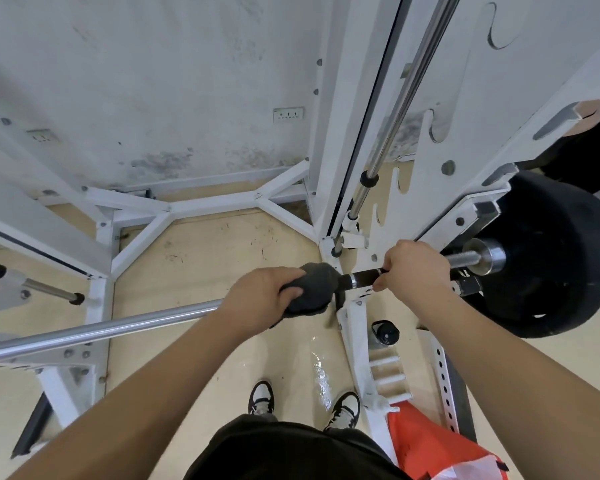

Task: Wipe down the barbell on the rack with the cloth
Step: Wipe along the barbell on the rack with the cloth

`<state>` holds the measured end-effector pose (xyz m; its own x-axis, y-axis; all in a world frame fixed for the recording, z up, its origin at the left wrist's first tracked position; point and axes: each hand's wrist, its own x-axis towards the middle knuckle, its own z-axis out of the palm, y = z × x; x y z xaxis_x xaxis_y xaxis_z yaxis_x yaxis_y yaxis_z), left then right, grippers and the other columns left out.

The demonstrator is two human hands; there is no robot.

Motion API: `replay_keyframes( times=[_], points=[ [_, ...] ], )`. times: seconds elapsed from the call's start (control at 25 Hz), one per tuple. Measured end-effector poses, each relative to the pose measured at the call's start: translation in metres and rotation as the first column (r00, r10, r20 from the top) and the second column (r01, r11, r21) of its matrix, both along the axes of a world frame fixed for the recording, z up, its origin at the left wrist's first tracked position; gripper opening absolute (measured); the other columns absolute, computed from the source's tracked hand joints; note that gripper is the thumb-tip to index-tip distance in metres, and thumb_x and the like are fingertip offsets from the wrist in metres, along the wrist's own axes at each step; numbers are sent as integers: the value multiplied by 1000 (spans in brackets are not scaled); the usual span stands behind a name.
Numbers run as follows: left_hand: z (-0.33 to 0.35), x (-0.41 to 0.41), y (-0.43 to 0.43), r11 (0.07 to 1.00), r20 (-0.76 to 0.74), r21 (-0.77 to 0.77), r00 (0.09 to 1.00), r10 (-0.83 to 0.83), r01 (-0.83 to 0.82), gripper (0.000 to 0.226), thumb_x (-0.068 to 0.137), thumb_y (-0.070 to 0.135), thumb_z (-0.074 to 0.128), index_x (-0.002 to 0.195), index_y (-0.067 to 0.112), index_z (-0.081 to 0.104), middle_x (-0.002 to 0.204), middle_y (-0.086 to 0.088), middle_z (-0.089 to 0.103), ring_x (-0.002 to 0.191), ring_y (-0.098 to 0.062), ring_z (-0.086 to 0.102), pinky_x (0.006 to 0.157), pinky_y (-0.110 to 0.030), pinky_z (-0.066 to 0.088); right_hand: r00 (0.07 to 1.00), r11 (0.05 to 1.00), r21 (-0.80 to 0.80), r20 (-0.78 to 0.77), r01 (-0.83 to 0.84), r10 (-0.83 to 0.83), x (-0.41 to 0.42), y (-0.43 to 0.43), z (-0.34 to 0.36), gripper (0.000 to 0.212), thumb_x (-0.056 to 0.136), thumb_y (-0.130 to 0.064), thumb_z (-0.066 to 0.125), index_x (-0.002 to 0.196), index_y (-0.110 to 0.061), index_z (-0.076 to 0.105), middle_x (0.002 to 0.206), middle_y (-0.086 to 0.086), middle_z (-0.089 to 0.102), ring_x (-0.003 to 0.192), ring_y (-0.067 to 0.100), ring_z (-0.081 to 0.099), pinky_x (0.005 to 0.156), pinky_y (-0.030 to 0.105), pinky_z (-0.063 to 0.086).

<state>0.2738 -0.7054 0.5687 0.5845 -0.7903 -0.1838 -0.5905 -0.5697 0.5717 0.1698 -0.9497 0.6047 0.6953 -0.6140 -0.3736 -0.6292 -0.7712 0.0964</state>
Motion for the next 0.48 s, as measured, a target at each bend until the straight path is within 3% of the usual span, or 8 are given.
replay_keyframes(
  times=[0.12, 0.24, 0.36, 0.48],
  points=[
    [11, 25, 58, 990, 71, 140, 997, 22, -32, 29, 100, 35, 58, 127, 35, 66, 109, 9, 74, 100, -18, 65, 77, -29, 44, 999, 1000, -20, 35, -19, 20, -3, -1, -2, 29, 72, -48, 83, 84, -24, 74, 79, -2, 61, 83, 19, 56, 56, 26, 43],
    [13, 37, 44, 959, 121, 273, 992, 43, -75, 18, 99, 41, 55, 109, 34, 69, 95, 8, 73, 94, -20, 65, 76, -35, 52, 999, 1000, -19, 49, -14, 15, -4, 0, -1, 28, 73, -47, 82, 86, -24, 75, 81, -2, 60, 86, 19, 55, 59, 27, 45],
    [1, 7, -5, 995, 99, 97, 995, 13, -23, 20, 100, 39, 54, 112, 33, 69, 99, 8, 74, 96, -21, 66, 74, -31, 47, 999, 1000, -17, 43, -20, 20, -3, 1, 2, 27, 74, -48, 82, 86, -24, 75, 79, -3, 59, 84, 18, 55, 59, 27, 46],
    [0, 10, 26, 1000, 7, -5, 1000, -26, 26, 30, 100, 31, 59, 130, 31, 67, 112, 17, 71, 106, -16, 65, 78, -19, 39, 995, 998, -33, 82, -49, 52, -9, 2, -1, 30, 79, -49, 78, 92, -22, 74, 83, -4, 54, 86, 17, 51, 60, 29, 44]
  ],
)
